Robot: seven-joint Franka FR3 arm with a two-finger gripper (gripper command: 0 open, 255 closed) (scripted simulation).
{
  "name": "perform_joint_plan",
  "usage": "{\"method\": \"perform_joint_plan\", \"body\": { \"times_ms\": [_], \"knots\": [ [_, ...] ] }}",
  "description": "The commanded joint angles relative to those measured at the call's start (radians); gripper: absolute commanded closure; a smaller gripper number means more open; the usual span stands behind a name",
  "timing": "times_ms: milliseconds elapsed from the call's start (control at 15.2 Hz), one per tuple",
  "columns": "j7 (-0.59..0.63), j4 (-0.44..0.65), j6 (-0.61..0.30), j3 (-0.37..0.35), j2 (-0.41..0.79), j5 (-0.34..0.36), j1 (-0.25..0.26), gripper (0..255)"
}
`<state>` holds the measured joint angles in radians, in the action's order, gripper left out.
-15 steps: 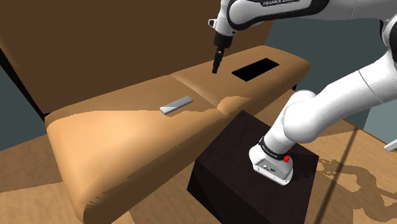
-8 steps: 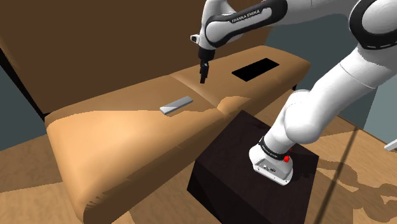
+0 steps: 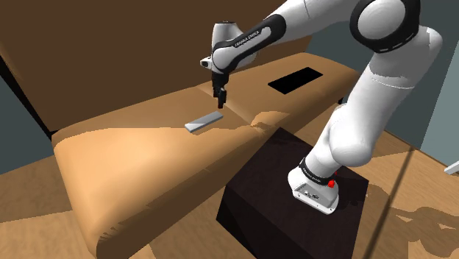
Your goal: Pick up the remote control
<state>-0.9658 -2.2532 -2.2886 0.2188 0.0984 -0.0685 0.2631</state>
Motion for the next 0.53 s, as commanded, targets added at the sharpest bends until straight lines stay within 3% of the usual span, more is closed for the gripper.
{"method": "perform_joint_plan", "body": {
  "times_ms": [0, 462],
  "knots": [
    [-0.065, 0.034, -0.035, -0.016, 0.078, -0.022, 0.006, 0],
    [-0.214, 0.139, -0.113, -0.076, 0.28, -0.053, 0.008, 0]
  ]
}}
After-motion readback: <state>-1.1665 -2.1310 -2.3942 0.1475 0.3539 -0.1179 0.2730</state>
